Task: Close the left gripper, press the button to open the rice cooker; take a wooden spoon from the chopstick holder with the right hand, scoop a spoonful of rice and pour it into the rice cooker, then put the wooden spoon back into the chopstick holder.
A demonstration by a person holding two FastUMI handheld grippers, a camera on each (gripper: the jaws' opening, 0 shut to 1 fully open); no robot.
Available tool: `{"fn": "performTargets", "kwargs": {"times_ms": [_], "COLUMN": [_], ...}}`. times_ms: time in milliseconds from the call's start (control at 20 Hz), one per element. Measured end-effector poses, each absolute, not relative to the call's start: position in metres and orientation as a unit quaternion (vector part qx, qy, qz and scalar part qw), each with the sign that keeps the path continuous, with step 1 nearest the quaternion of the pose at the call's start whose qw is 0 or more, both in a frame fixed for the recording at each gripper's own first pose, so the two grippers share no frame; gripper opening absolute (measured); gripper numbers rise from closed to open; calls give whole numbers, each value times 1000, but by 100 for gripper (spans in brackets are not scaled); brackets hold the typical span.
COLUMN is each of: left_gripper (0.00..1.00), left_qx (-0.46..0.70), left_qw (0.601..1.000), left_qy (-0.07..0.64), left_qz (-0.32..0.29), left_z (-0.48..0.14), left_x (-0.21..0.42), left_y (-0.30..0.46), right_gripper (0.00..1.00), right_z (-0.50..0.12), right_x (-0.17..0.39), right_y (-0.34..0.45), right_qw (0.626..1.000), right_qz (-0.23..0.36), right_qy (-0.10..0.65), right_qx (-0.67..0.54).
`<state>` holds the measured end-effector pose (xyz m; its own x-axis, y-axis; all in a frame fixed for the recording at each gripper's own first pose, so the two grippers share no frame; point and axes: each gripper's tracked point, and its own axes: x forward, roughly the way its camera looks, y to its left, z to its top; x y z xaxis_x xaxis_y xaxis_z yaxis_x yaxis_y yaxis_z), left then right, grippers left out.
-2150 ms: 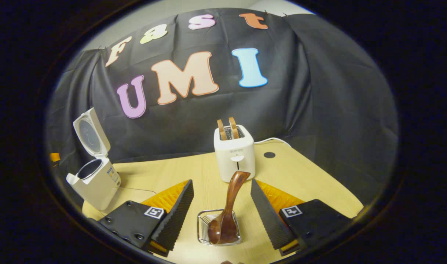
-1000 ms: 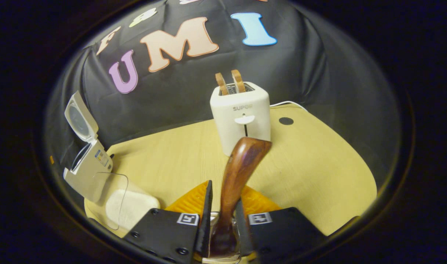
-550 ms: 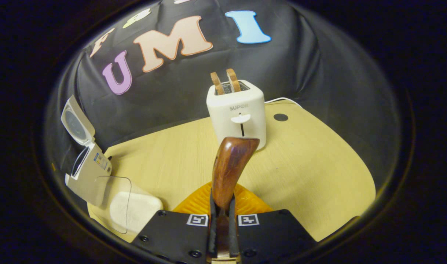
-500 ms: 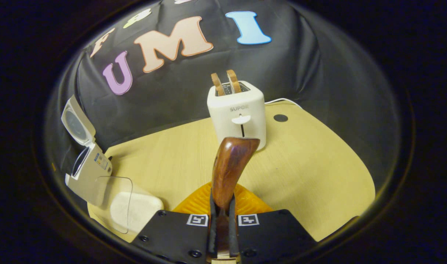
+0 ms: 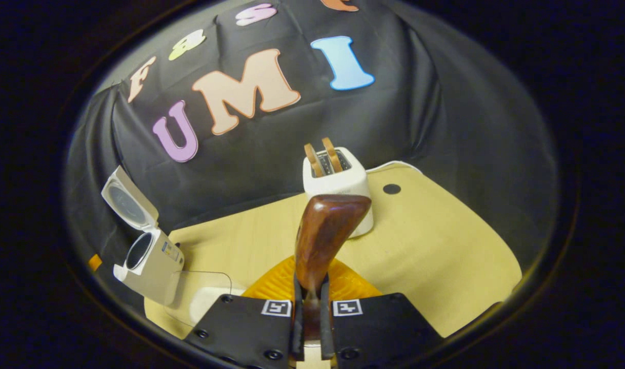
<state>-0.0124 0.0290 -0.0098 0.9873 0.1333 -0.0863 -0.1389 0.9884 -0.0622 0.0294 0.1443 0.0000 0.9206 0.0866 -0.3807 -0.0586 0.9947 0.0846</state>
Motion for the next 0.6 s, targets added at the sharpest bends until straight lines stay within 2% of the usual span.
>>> {"fn": "performTargets", "kwargs": {"times_ms": [350, 600], "left_gripper": [94, 94], "left_qx": [-38, -33], "left_qw": [997, 998], "left_qy": [36, 37], "left_qz": [54, 48], "left_z": [-8, -8], "left_x": [-13, -15], "left_y": [26, 27], "right_gripper": [16, 16], "right_z": [48, 36], "right_x": [13, 11], "right_y": [221, 292], "right_qw": [982, 977], "right_qz": [98, 141], "right_qy": [160, 160], "right_qx": [14, 21]}}
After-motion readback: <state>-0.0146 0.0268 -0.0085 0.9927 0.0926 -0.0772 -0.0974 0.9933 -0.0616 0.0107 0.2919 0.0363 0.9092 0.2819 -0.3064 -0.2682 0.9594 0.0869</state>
